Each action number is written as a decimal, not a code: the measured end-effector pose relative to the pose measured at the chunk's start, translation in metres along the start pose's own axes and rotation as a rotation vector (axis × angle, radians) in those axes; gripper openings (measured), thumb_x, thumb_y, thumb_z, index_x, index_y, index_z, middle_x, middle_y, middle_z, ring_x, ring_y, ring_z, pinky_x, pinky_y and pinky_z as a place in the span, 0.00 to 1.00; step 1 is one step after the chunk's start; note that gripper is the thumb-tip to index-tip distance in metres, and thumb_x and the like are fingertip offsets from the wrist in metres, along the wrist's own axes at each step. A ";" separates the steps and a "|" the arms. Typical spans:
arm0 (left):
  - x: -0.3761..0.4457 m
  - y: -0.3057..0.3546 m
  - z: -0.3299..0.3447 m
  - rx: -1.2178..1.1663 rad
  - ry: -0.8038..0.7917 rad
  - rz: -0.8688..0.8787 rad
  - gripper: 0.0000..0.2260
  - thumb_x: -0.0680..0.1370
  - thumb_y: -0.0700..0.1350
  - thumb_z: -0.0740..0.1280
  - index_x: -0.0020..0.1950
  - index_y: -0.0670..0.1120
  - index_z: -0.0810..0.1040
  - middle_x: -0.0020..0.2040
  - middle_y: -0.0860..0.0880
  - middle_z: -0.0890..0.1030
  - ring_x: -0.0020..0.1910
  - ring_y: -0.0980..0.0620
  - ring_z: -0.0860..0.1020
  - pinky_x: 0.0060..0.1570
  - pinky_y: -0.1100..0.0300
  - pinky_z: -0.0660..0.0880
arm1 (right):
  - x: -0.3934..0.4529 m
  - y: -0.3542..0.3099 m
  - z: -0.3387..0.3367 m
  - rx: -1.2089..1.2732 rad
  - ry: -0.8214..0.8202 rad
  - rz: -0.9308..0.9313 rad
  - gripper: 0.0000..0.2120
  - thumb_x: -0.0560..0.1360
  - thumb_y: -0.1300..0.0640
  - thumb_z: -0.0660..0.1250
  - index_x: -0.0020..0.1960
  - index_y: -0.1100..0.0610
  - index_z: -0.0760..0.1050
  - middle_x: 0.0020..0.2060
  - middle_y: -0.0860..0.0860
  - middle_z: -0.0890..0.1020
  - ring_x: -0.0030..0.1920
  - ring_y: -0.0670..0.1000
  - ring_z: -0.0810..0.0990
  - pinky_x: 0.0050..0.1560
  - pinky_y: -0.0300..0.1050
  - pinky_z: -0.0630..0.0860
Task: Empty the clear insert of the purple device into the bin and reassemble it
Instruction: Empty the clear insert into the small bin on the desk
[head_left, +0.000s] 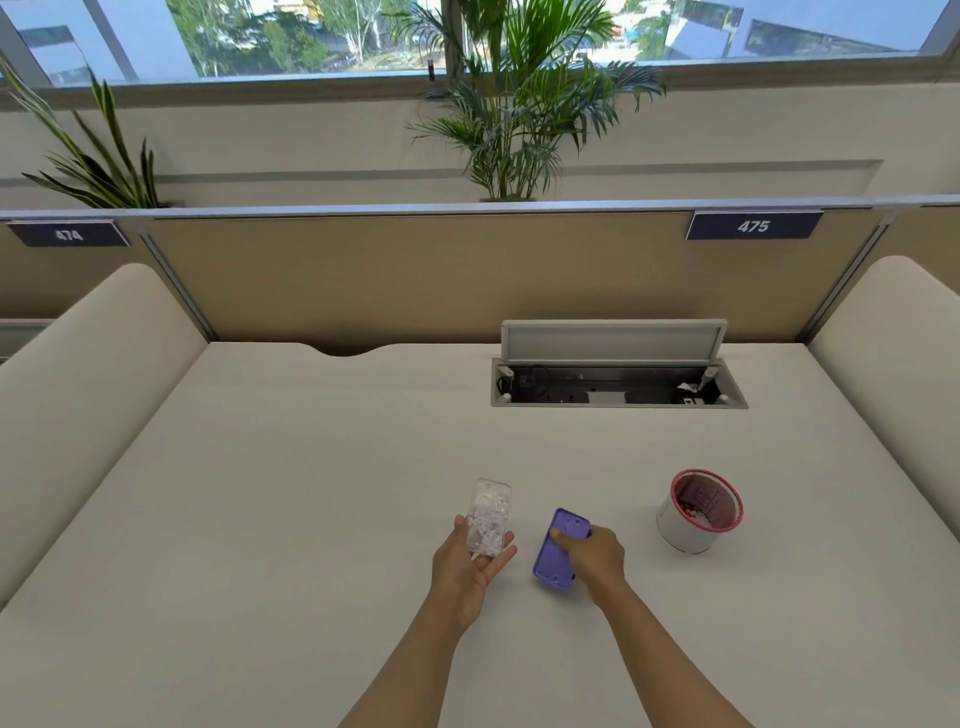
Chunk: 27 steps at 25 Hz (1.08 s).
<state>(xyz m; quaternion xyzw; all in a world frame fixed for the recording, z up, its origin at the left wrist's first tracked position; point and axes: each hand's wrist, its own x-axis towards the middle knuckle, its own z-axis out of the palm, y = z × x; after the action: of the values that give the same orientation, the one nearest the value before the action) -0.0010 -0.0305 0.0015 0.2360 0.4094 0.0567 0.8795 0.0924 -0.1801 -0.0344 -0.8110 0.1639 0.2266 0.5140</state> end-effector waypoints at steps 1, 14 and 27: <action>0.001 -0.001 0.001 0.006 -0.002 -0.004 0.17 0.84 0.48 0.59 0.67 0.39 0.70 0.55 0.38 0.80 0.50 0.35 0.81 0.40 0.45 0.84 | 0.000 0.001 -0.001 -0.016 0.025 -0.014 0.13 0.70 0.54 0.76 0.49 0.62 0.82 0.45 0.60 0.85 0.45 0.59 0.83 0.44 0.49 0.79; 0.003 -0.020 0.028 0.280 -0.081 -0.111 0.15 0.83 0.50 0.61 0.58 0.39 0.77 0.54 0.38 0.83 0.45 0.39 0.86 0.38 0.49 0.84 | -0.009 -0.039 -0.036 -0.121 -0.028 -0.334 0.15 0.80 0.50 0.62 0.55 0.59 0.82 0.52 0.53 0.85 0.52 0.52 0.80 0.50 0.42 0.70; 0.002 -0.051 0.069 0.535 -0.189 -0.219 0.23 0.83 0.58 0.55 0.60 0.41 0.78 0.57 0.38 0.83 0.50 0.37 0.84 0.49 0.44 0.82 | 0.010 -0.038 -0.109 0.381 -0.035 -0.203 0.10 0.77 0.65 0.66 0.55 0.67 0.82 0.48 0.58 0.85 0.45 0.53 0.84 0.46 0.38 0.81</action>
<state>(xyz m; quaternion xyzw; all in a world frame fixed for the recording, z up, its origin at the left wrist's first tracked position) 0.0470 -0.0998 0.0144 0.4178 0.3492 -0.1706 0.8212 0.1415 -0.2635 0.0293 -0.7075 0.1122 0.1524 0.6809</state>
